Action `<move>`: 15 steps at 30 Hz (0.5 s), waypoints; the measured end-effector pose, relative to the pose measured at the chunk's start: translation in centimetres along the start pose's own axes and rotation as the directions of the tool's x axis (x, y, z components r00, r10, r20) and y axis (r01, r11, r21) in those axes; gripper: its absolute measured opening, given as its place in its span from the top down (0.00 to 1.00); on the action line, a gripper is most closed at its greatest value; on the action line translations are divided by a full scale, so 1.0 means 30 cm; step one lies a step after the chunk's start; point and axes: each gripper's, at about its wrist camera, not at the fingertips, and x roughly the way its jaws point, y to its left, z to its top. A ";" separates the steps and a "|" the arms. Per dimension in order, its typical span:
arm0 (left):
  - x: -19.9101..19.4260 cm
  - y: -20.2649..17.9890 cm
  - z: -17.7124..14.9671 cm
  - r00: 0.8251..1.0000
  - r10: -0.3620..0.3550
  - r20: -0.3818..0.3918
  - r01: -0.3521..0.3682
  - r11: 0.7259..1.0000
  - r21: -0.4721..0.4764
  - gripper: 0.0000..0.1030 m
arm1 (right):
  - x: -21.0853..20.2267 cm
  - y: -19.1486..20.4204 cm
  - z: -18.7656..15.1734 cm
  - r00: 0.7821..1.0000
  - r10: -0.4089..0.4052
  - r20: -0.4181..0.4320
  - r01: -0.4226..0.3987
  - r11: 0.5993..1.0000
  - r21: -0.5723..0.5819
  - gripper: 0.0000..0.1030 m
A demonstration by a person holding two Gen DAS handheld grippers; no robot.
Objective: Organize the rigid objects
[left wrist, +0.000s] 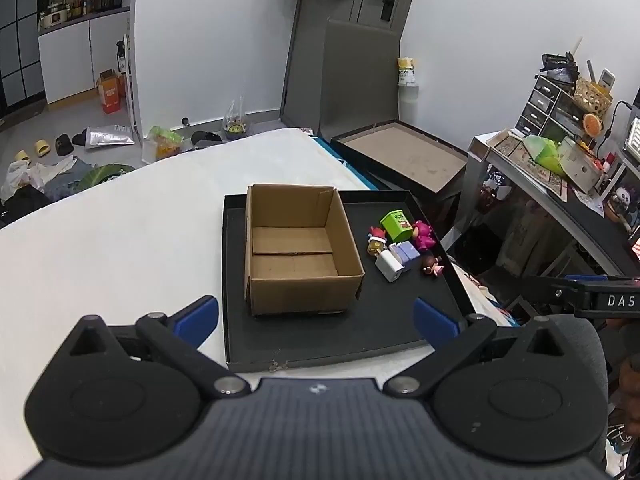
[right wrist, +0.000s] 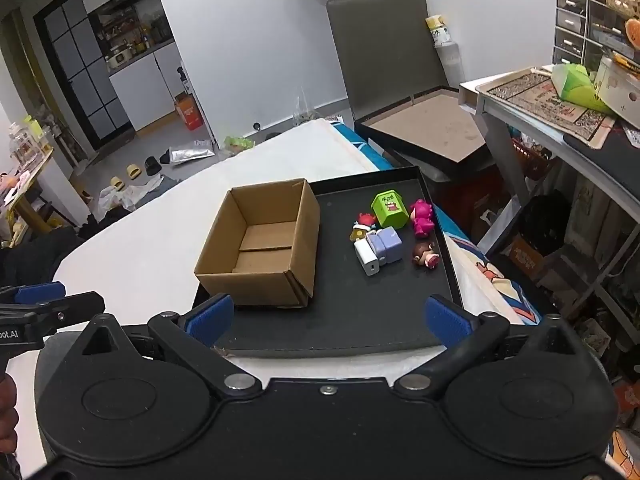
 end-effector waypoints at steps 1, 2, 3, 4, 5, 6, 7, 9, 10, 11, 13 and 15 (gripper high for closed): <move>-0.003 -0.002 0.001 1.000 0.000 0.001 0.000 1.000 0.002 0.00 | -0.005 0.002 0.000 1.000 -0.001 0.004 0.001 1.000 -0.003 0.00; -0.007 -0.003 -0.004 1.000 -0.001 0.005 0.001 1.000 0.003 0.00 | -0.008 0.001 0.000 1.000 -0.001 0.007 0.001 1.000 -0.003 0.00; -0.008 -0.007 -0.004 1.000 -0.001 0.008 0.001 1.000 0.004 0.00 | -0.012 0.001 0.000 1.000 -0.002 0.009 0.002 1.000 -0.002 0.00; -0.011 -0.007 -0.006 1.000 -0.002 0.010 0.002 1.000 0.004 0.00 | -0.014 0.000 0.000 1.000 -0.002 0.011 0.002 1.000 -0.001 0.00; -0.014 -0.009 -0.007 1.000 -0.003 0.012 0.003 1.000 0.005 0.00 | -0.016 0.000 0.000 1.000 -0.004 0.012 0.004 1.000 -0.001 0.00; -0.017 -0.010 -0.008 1.000 -0.004 0.013 0.004 1.000 0.005 0.00 | -0.019 -0.001 -0.001 1.000 -0.005 0.014 0.005 1.000 -0.001 0.00; -0.020 -0.012 -0.008 1.000 -0.006 0.015 0.006 1.000 0.006 0.00 | -0.022 -0.001 -0.002 1.000 -0.006 0.017 0.006 1.000 -0.002 0.00; -0.025 -0.011 -0.008 1.000 -0.009 0.020 0.008 1.000 0.006 0.00 | -0.032 0.002 -0.005 1.000 -0.006 0.023 0.006 1.000 -0.004 0.00; -0.028 -0.011 -0.008 1.000 -0.010 0.023 0.010 1.000 0.006 0.00 | -0.037 0.003 -0.006 1.000 -0.006 0.027 0.006 1.000 -0.005 0.00; -0.031 -0.011 -0.007 1.000 -0.011 0.026 0.010 1.000 0.006 0.00 | -0.041 0.006 -0.008 1.000 -0.006 0.031 0.006 1.000 -0.006 0.00; -0.038 -0.012 -0.006 0.999 -0.012 0.032 0.011 1.000 0.007 0.00 | -0.050 0.009 -0.008 0.999 -0.006 0.038 0.007 1.000 -0.010 0.00; -0.048 -0.016 -0.011 0.999 -0.011 0.038 0.011 1.000 0.006 0.00 | -0.057 0.015 -0.007 0.999 -0.005 0.043 0.006 1.000 -0.014 0.00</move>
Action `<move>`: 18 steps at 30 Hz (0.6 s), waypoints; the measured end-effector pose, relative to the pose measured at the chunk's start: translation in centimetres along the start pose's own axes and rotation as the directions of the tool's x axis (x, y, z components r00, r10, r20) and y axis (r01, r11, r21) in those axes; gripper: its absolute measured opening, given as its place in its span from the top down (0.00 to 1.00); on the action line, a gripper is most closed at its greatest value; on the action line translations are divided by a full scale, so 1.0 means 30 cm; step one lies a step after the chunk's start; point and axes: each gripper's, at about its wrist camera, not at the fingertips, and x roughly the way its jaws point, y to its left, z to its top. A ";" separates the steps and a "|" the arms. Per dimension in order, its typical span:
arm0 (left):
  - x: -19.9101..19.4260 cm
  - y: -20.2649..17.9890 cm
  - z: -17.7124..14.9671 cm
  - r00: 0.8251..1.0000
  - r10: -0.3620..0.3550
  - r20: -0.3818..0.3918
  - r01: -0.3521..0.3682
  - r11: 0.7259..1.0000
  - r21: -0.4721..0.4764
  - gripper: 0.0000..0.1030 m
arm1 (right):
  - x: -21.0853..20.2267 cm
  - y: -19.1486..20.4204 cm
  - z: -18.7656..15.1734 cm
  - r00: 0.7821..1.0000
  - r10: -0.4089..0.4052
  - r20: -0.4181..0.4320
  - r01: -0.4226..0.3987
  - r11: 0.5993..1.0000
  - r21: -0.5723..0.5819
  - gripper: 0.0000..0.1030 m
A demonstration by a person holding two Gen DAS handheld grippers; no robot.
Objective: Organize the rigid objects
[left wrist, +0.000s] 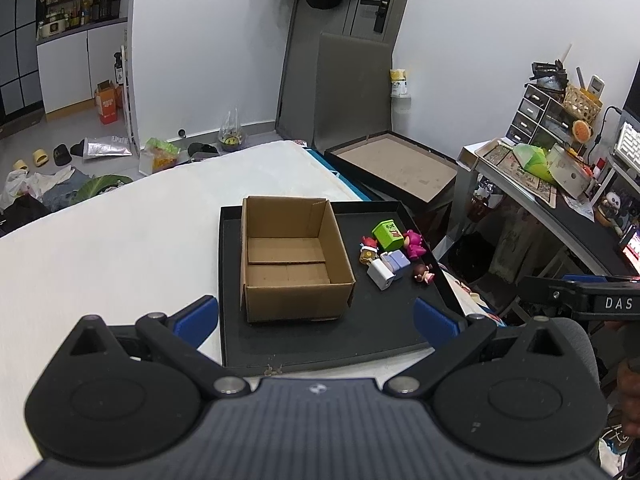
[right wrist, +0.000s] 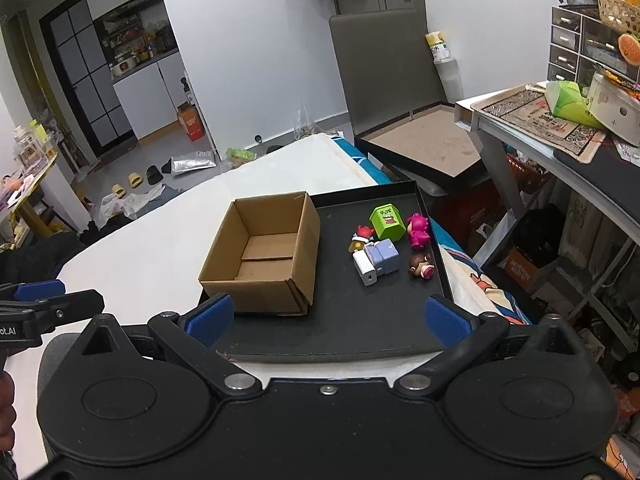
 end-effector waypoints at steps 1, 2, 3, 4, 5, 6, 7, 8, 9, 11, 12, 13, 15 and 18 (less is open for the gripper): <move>-0.003 0.000 0.001 1.000 -0.001 0.002 0.001 1.000 0.000 0.00 | -0.005 0.002 -0.003 1.000 0.000 0.004 0.000 1.000 -0.001 0.00; -0.006 0.002 -0.002 1.000 -0.002 0.004 0.002 1.000 -0.001 0.00 | -0.009 0.005 -0.002 1.000 0.000 0.006 0.000 1.000 -0.003 0.00; -0.008 0.002 -0.004 1.000 -0.003 0.007 0.003 1.000 -0.001 0.00 | -0.012 0.008 -0.001 1.000 -0.002 0.008 0.002 1.000 -0.005 0.00; -0.009 0.001 -0.003 1.000 -0.004 0.006 0.004 1.000 0.001 0.00 | -0.012 0.008 -0.001 1.000 -0.003 0.009 0.003 1.000 -0.007 0.00; -0.012 -0.001 -0.002 1.000 -0.003 0.008 0.003 1.000 0.004 0.00 | -0.014 0.011 0.000 1.000 -0.003 0.010 0.003 1.000 -0.010 0.00; -0.015 -0.003 -0.002 1.000 -0.003 0.010 0.003 1.000 0.007 0.00 | -0.017 0.014 0.000 1.000 -0.003 0.011 0.003 1.000 -0.013 0.00; -0.017 -0.004 -0.004 1.000 -0.004 0.013 0.004 1.000 0.008 0.00 | -0.019 0.016 -0.001 1.000 -0.004 0.012 0.004 1.000 -0.015 0.00; -0.018 -0.005 -0.004 1.000 -0.006 0.013 0.006 1.000 0.007 0.00 | -0.021 0.019 0.002 1.000 -0.004 0.013 0.005 1.000 -0.016 0.00; -0.019 -0.006 -0.005 1.000 -0.008 0.013 0.007 1.000 0.007 0.00 | -0.023 0.020 0.000 1.000 -0.005 0.014 0.005 1.000 -0.016 0.00; -0.022 -0.006 -0.007 1.000 -0.010 0.012 0.010 1.000 0.008 0.00 | -0.026 0.021 -0.002 1.000 -0.007 0.016 0.007 1.000 -0.016 0.00; -0.022 -0.006 -0.009 1.000 -0.010 0.011 0.010 1.000 0.008 0.00 | -0.029 0.024 -0.005 1.000 -0.007 0.017 0.008 1.000 -0.016 0.00; -0.023 -0.006 -0.010 1.000 -0.011 0.011 0.011 1.000 0.009 0.00 | -0.030 0.022 -0.005 1.000 -0.008 0.017 0.008 1.000 -0.016 0.00; -0.024 -0.006 -0.010 1.000 -0.012 0.011 0.012 1.000 0.009 0.00 | -0.031 0.020 -0.005 1.000 -0.011 0.016 0.011 1.000 -0.016 0.00; -0.027 -0.006 -0.014 1.000 -0.012 0.013 0.012 1.000 0.009 0.00 | -0.033 0.021 -0.006 1.000 -0.011 0.015 0.011 1.000 -0.016 0.00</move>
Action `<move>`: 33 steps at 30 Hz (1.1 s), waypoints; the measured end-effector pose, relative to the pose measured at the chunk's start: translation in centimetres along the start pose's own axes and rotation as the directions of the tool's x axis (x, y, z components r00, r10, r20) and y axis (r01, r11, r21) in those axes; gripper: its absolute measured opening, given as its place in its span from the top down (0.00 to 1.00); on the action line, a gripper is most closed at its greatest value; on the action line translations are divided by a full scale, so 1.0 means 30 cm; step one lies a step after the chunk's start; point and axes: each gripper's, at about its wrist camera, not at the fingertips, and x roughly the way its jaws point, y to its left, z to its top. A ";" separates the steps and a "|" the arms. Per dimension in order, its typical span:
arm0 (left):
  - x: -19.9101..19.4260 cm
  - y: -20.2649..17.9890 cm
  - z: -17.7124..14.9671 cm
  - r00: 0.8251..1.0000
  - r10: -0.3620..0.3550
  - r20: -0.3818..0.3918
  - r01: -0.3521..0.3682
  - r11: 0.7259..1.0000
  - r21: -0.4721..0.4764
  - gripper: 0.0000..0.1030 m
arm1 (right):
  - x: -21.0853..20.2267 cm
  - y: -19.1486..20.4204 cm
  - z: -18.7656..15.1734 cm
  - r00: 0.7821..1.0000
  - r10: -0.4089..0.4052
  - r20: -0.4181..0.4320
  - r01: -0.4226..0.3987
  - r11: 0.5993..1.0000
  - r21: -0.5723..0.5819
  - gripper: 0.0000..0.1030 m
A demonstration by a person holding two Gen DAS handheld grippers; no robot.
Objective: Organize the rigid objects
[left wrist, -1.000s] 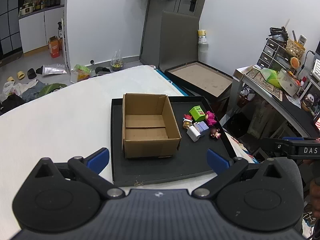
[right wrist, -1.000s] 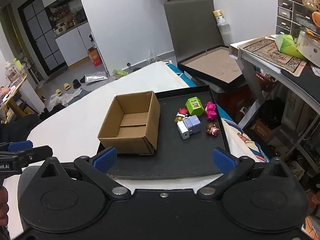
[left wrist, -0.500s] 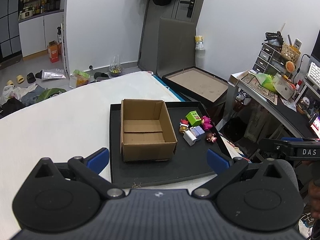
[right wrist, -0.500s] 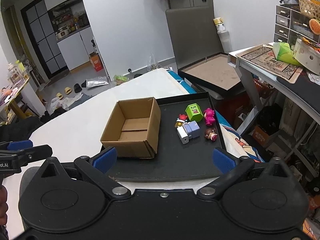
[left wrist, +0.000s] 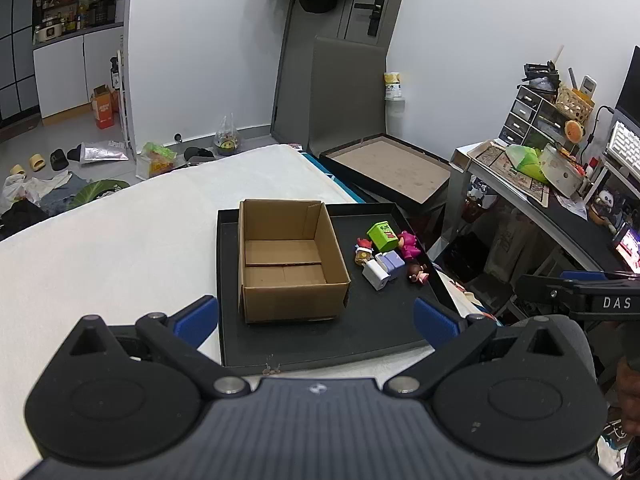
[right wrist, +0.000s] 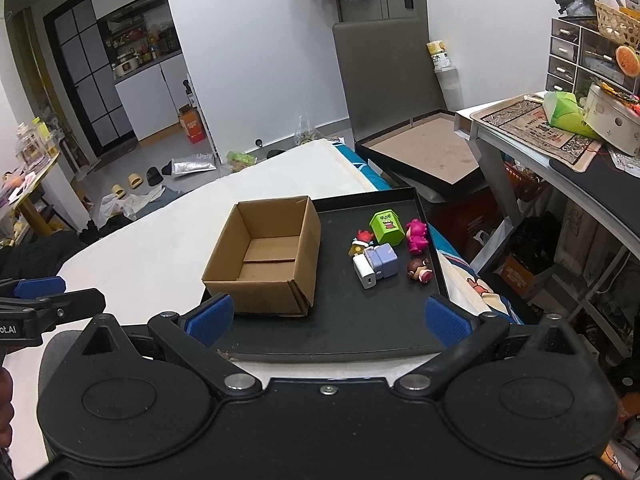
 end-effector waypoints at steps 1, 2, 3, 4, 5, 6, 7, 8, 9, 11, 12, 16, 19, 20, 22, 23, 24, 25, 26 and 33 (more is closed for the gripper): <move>-0.002 0.001 -0.002 1.000 0.000 0.001 0.000 1.000 0.000 0.00 | -0.001 0.002 0.000 1.000 0.000 0.001 0.000 1.000 -0.002 0.00; -0.005 0.003 -0.004 1.000 -0.001 0.003 0.001 1.000 0.000 0.00 | -0.002 0.006 -0.002 1.000 0.000 0.001 0.000 1.000 -0.003 0.00; -0.006 0.004 -0.004 1.000 -0.001 0.003 0.001 1.000 -0.002 0.00 | -0.002 0.008 -0.001 1.000 0.000 0.002 0.000 1.000 -0.004 0.00; -0.006 0.004 -0.003 1.000 0.000 0.004 0.000 1.000 -0.003 0.00 | -0.003 0.010 -0.001 1.000 0.000 0.002 0.000 1.000 -0.006 0.00; -0.010 0.006 -0.004 1.000 0.000 0.006 0.000 1.000 -0.003 0.00 | -0.005 0.012 -0.001 1.000 0.000 0.003 0.000 1.000 -0.007 0.00; -0.012 0.009 -0.004 1.000 0.000 0.006 0.000 1.000 -0.004 0.00 | -0.004 0.014 -0.001 1.000 -0.001 0.002 0.001 1.000 -0.007 0.00; -0.013 0.010 -0.005 1.000 0.001 0.006 -0.001 1.000 -0.004 0.00 | -0.005 0.015 -0.001 1.000 -0.001 0.002 0.001 1.000 -0.007 0.00; -0.013 0.010 -0.004 1.000 0.000 0.006 0.000 1.000 -0.003 0.00 | -0.006 0.016 -0.002 1.000 -0.001 0.003 0.001 1.000 -0.007 0.00; -0.013 0.010 -0.004 1.000 -0.001 0.007 0.001 1.000 -0.003 0.00 | -0.006 0.016 -0.002 1.000 0.000 0.004 0.000 1.000 -0.007 0.00; -0.018 0.018 -0.002 1.000 0.000 0.009 0.001 1.000 -0.003 0.00 | -0.006 0.016 -0.002 1.000 0.000 0.007 0.001 1.000 -0.005 0.00; -0.018 0.018 -0.002 1.000 -0.001 0.010 0.001 1.000 -0.004 0.00 | -0.008 0.016 -0.002 1.000 -0.001 0.008 0.001 1.000 -0.005 0.00; -0.022 0.021 -0.002 1.000 0.001 0.011 -0.001 1.000 -0.002 0.00 | -0.013 0.019 -0.004 1.000 -0.005 0.013 0.005 1.000 -0.011 0.00; -0.028 0.027 -0.001 1.000 0.003 0.015 -0.003 1.000 0.000 0.00 | -0.017 0.018 -0.005 1.000 0.003 0.022 -0.003 1.000 -0.005 0.00; -0.029 0.025 -0.002 1.000 0.003 0.015 -0.003 1.000 -0.001 0.00 | -0.019 0.018 -0.004 1.000 0.004 0.024 -0.004 1.000 -0.005 0.00; -0.030 0.025 -0.002 1.000 0.004 0.015 -0.004 1.000 -0.001 0.00 | -0.019 0.018 -0.003 1.000 0.003 0.023 -0.003 1.000 -0.005 0.00; -0.032 0.025 -0.003 1.000 0.004 0.015 -0.004 1.000 -0.001 0.00 | -0.018 0.018 -0.004 1.000 0.004 0.022 -0.003 1.000 -0.004 0.00; -0.032 0.027 -0.003 1.000 0.003 0.014 -0.003 1.000 -0.002 0.00 | -0.018 0.016 -0.002 1.000 0.005 0.021 -0.005 1.000 -0.003 0.00; -0.032 0.026 -0.004 1.000 0.003 0.013 -0.003 1.000 -0.001 0.00 | -0.018 0.011 -0.002 1.000 0.006 0.021 -0.006 1.000 -0.003 0.00; -0.031 0.027 -0.006 1.000 0.002 0.011 -0.002 1.000 -0.001 0.00 | -0.017 0.010 -0.002 1.000 0.005 0.021 -0.005 1.000 -0.002 0.00; -0.013 0.027 -0.002 1.000 -0.002 0.003 0.002 1.000 -0.001 0.00 | -0.013 -0.006 -0.005 0.999 0.025 0.038 -0.026 1.000 0.010 0.00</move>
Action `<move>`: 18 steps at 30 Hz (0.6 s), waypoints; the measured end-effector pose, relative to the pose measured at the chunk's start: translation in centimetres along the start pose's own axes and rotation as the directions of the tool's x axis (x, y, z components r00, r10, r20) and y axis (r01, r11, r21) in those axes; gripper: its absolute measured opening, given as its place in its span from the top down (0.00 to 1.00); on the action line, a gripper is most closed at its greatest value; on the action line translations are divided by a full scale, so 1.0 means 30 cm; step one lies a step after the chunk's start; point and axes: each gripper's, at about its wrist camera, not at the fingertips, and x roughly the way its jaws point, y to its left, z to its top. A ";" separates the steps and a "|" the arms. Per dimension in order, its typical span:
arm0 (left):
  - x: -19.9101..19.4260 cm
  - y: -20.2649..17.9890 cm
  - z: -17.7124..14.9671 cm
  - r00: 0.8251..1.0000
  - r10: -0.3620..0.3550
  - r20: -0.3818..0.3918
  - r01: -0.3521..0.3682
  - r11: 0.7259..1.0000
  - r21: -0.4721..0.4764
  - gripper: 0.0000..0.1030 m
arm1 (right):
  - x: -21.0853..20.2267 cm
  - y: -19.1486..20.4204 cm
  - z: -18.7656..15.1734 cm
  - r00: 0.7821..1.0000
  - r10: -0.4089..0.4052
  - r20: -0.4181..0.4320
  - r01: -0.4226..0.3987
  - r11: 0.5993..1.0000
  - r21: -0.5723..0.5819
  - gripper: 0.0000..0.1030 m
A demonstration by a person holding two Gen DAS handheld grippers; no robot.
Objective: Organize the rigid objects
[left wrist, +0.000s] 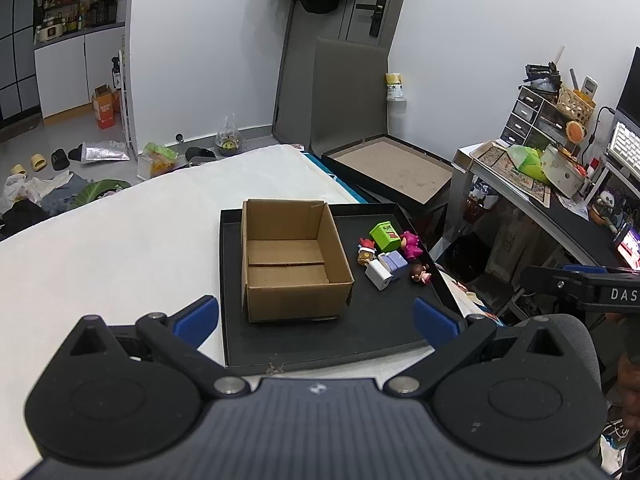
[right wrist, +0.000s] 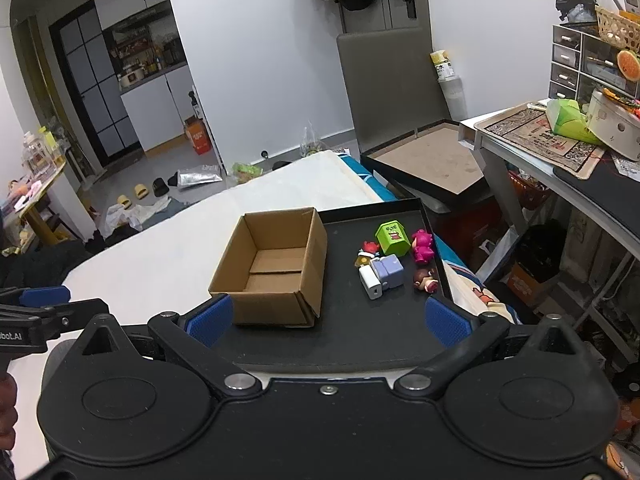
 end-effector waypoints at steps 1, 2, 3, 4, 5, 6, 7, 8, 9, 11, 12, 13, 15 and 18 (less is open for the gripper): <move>0.004 0.004 0.003 1.000 -0.002 0.000 0.002 1.000 -0.004 0.00 | 0.005 -0.005 0.001 1.000 0.003 -0.001 -0.003 1.000 0.003 0.00; 0.011 0.007 0.004 1.000 -0.004 -0.001 0.004 1.000 -0.007 0.00 | 0.011 -0.009 0.003 1.000 0.004 -0.002 -0.004 1.000 0.005 0.00; 0.018 0.009 0.009 1.000 0.001 -0.001 -0.001 1.000 -0.011 0.00 | 0.018 -0.012 0.005 1.000 0.003 -0.003 -0.003 1.000 0.007 0.00; 0.026 0.011 0.014 1.000 0.009 -0.001 -0.009 1.000 -0.013 0.00 | 0.025 -0.014 0.006 1.000 0.000 -0.003 0.000 1.000 0.008 0.00; 0.036 0.011 0.018 1.000 0.013 -0.003 -0.013 1.000 -0.015 0.00 | 0.033 -0.018 0.008 1.000 -0.001 -0.002 0.001 1.000 0.007 0.00; 0.044 0.012 0.023 1.000 0.013 -0.005 -0.013 1.000 -0.016 0.00 | 0.040 -0.020 0.009 1.000 -0.001 -0.004 0.001 1.000 0.005 0.00; 0.052 0.014 0.029 1.000 0.011 -0.007 -0.011 1.000 -0.019 0.00 | 0.050 -0.024 0.012 1.000 0.002 -0.010 -0.002 1.000 0.004 0.00; 0.059 0.015 0.034 1.000 0.012 -0.006 -0.012 1.000 -0.024 0.00 | 0.059 -0.028 0.015 1.000 0.006 -0.015 -0.006 1.000 0.005 0.00; 0.065 0.020 0.039 1.000 0.013 -0.002 -0.013 0.999 -0.030 0.00 | 0.068 -0.033 0.019 1.000 0.010 -0.019 -0.010 1.000 0.007 0.00; 0.087 0.030 0.051 1.000 0.015 -0.003 -0.015 0.999 -0.042 0.00 | 0.084 -0.041 0.026 1.000 0.008 -0.018 -0.008 1.000 0.013 0.00; 0.099 0.034 0.058 1.000 0.015 -0.008 -0.015 0.999 -0.045 0.00 | 0.094 -0.045 0.031 1.000 0.006 -0.017 -0.006 1.000 0.016 0.00; 0.111 0.039 0.065 1.000 0.015 -0.012 -0.016 0.999 -0.046 0.00 | 0.106 -0.051 0.035 1.000 0.003 -0.019 -0.002 1.000 0.021 0.00; 0.134 0.048 0.079 1.000 0.021 -0.018 -0.022 0.998 -0.051 0.00 | 0.130 -0.066 0.046 1.000 -0.005 -0.024 0.006 0.999 0.042 0.00; 0.165 0.066 0.094 0.999 0.023 -0.025 -0.025 0.997 -0.068 0.00 | 0.161 -0.098 0.055 0.999 -0.005 -0.036 0.007 0.998 0.069 0.00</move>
